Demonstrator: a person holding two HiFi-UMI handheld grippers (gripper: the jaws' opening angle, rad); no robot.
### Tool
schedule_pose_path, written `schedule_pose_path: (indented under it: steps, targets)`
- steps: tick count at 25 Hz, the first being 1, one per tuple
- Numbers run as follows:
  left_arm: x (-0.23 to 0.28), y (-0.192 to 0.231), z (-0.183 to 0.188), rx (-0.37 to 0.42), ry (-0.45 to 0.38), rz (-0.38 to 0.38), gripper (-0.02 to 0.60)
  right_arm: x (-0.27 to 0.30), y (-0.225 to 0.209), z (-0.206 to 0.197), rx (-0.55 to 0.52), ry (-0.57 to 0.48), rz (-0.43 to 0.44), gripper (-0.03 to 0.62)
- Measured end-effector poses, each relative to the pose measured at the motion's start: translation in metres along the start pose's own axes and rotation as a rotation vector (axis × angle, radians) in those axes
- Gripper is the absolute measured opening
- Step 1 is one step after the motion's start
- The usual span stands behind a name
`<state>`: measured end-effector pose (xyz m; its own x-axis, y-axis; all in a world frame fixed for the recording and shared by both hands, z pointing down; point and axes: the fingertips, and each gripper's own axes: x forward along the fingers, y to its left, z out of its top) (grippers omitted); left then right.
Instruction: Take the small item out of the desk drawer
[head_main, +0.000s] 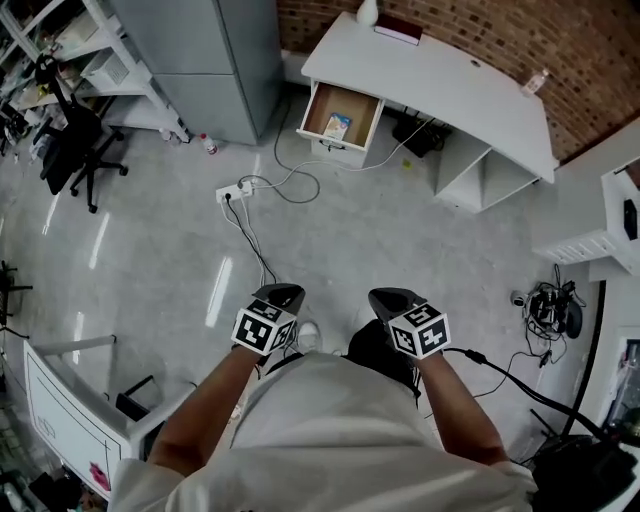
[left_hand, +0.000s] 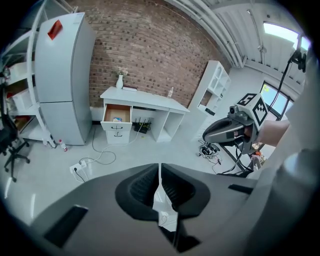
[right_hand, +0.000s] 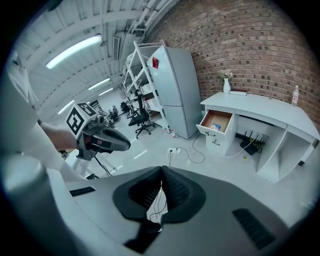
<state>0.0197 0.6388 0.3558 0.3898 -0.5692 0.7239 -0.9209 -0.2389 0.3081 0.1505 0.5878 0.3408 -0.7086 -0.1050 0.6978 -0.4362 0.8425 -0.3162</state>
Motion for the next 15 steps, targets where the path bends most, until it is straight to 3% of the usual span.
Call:
schedule_pose_path:
  steps: [5,12,15]
  targets:
    - [0.019,0.035,0.016,-0.003,-0.003,-0.022,0.032,0.023,-0.009,0.014,0.018,0.009,-0.025,0.034]
    - [0.073,0.056,0.082,-0.008,0.005,-0.025,0.042,0.045,-0.087,0.05,0.03,0.02,-0.01,0.086]
    - [0.097,0.068,0.125,-0.023,0.012,-0.012,0.097,0.053,-0.129,0.087,0.008,0.015,0.009,0.091]
